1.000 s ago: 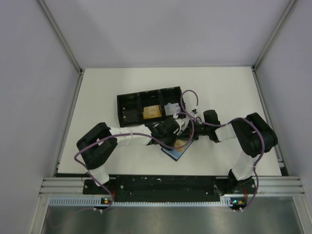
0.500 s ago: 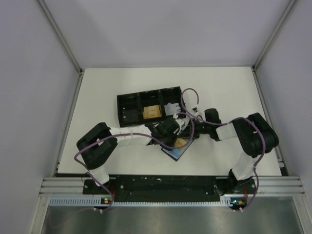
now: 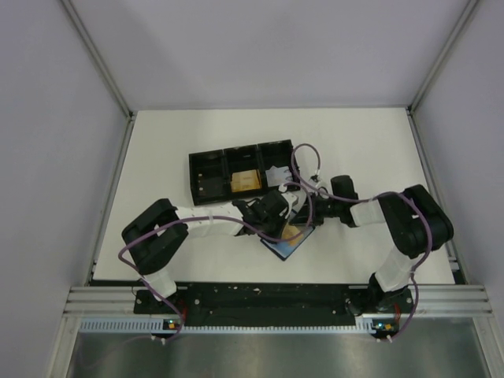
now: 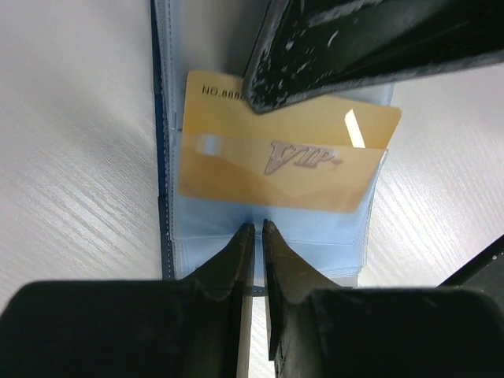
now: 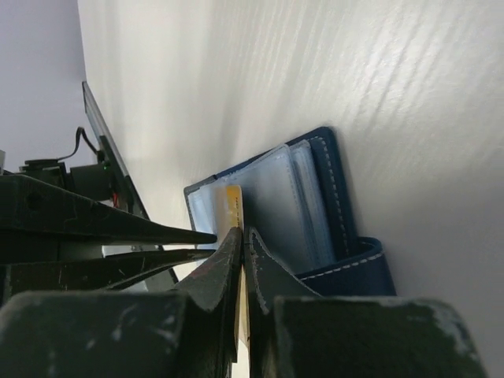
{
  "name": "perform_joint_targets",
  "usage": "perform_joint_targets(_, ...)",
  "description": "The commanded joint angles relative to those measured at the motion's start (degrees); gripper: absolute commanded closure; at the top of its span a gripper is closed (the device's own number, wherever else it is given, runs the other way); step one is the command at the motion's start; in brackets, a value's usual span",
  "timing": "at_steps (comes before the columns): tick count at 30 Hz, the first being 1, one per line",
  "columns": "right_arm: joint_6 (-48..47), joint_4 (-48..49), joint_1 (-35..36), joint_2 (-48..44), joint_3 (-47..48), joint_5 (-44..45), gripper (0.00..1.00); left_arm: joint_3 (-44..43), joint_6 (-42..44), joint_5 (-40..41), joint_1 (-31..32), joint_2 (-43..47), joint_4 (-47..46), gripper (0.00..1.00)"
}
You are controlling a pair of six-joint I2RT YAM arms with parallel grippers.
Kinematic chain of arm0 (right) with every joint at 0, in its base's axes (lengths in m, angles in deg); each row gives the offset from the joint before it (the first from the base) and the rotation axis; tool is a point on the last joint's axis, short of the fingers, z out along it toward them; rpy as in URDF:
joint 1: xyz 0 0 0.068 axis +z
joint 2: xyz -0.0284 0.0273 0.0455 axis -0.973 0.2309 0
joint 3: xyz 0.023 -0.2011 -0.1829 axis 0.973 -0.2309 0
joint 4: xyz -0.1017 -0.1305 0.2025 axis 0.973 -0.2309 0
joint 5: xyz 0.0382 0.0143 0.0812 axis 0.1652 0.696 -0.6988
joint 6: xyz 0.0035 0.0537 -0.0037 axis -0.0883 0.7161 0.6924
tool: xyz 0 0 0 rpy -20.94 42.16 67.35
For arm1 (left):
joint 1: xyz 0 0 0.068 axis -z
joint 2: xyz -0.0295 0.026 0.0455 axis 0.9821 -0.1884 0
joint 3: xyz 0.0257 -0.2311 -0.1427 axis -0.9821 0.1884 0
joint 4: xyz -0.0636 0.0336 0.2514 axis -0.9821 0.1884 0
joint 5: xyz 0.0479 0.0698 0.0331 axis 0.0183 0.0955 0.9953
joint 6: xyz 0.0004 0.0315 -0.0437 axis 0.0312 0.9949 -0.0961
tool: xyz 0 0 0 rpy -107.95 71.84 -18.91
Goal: Take the credit cards out of the card holder
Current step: Remove the credit card from the card holder, then place the credit card in the storage box.
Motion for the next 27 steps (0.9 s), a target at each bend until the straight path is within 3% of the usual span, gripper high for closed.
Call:
perform_joint_targets(1,-4.6,-4.1,-4.0,-5.7,3.0,1.8,1.0,5.2,0.8,-1.7,1.1,-1.8,5.8,0.87)
perform_joint_targets(9,-12.2,-13.2,-4.6,-11.7,8.5,5.4,1.0,9.5,0.9,-0.3,1.1,4.9,2.1,0.87)
perform_joint_targets(11,-14.0,-15.4,-4.5,-14.5,9.0,5.8,1.0,10.8,0.9,0.4,1.1,8.3,0.7,0.83)
perform_joint_targets(13,-15.0,-16.4,-4.5,-17.9,8.5,5.7,1.0,12.4,0.6,0.9,1.1,12.3,-1.5,0.74)
perform_joint_targets(21,-18.8,-21.8,-2.0,-31.4,7.6,4.2,1.0,14.8,3.7,5.7,-1.2,31.0,-8.1,0.07)
perform_joint_targets(27,-20.2,-21.3,2.1,-34.9,7.4,-1.2,1.0,12.6,9.5,-11.6,-9.0,35.4,-11.0,0.04)
